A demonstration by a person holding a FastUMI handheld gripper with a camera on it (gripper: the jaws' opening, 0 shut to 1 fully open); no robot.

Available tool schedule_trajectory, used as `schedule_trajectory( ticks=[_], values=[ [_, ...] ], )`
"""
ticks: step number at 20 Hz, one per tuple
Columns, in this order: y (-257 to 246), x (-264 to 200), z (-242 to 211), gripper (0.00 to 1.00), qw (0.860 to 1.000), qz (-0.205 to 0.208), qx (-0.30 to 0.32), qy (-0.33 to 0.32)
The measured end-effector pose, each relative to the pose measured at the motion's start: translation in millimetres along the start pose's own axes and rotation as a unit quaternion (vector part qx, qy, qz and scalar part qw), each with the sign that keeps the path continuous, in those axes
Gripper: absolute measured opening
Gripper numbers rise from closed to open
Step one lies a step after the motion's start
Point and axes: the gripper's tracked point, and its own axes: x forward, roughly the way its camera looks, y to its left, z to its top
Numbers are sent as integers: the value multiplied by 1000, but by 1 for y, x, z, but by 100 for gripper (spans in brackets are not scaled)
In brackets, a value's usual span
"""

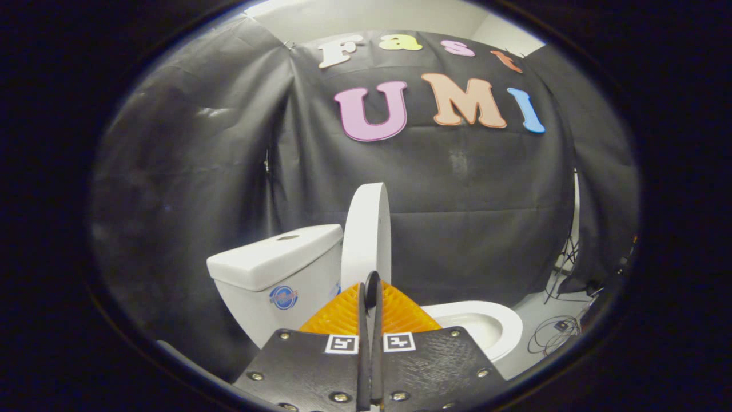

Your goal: Open the toilet lid.

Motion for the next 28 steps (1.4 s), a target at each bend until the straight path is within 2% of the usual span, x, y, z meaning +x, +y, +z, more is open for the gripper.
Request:
schedule_trajectory(
  ticks=[4,16,28],
  values=[
    [13,2,-1,3,999,25,20,-6],
    [42,3,-3,3,997,55,-31,-34],
    [69,2,-12,7,995,91,-25,-36]
  ],
)
